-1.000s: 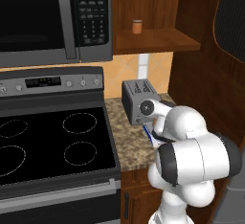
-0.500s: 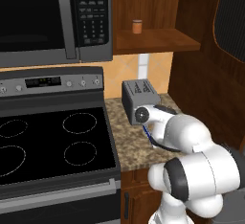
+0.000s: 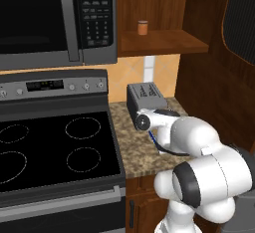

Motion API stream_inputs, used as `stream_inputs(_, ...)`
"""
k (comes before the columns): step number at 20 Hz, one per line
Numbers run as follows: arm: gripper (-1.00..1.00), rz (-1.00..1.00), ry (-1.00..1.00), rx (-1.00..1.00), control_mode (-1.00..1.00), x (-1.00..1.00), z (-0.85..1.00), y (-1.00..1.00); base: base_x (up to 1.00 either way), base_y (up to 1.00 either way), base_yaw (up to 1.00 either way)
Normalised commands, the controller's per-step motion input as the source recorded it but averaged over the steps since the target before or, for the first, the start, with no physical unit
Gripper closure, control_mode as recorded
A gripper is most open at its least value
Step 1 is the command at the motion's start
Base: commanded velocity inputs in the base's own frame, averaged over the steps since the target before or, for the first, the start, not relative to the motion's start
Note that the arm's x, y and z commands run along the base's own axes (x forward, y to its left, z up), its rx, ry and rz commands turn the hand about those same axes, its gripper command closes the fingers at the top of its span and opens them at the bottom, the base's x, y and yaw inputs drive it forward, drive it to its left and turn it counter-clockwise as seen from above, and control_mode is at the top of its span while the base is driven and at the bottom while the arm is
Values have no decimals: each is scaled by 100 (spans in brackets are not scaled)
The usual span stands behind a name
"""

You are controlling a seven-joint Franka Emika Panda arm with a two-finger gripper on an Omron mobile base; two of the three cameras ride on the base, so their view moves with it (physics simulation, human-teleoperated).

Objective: Pick the honey bottle and place it on the digital scale for weighing, and close the cabinet.

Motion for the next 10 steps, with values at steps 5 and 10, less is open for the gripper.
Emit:
stream_inputs(5, 100, -7, -2, 0, -100, -2, 0, -4, 0, 0, 0)
stream_inputs(10, 100, -4, 0, 4, -100, 0, 0, -22, 0, 0, 0)
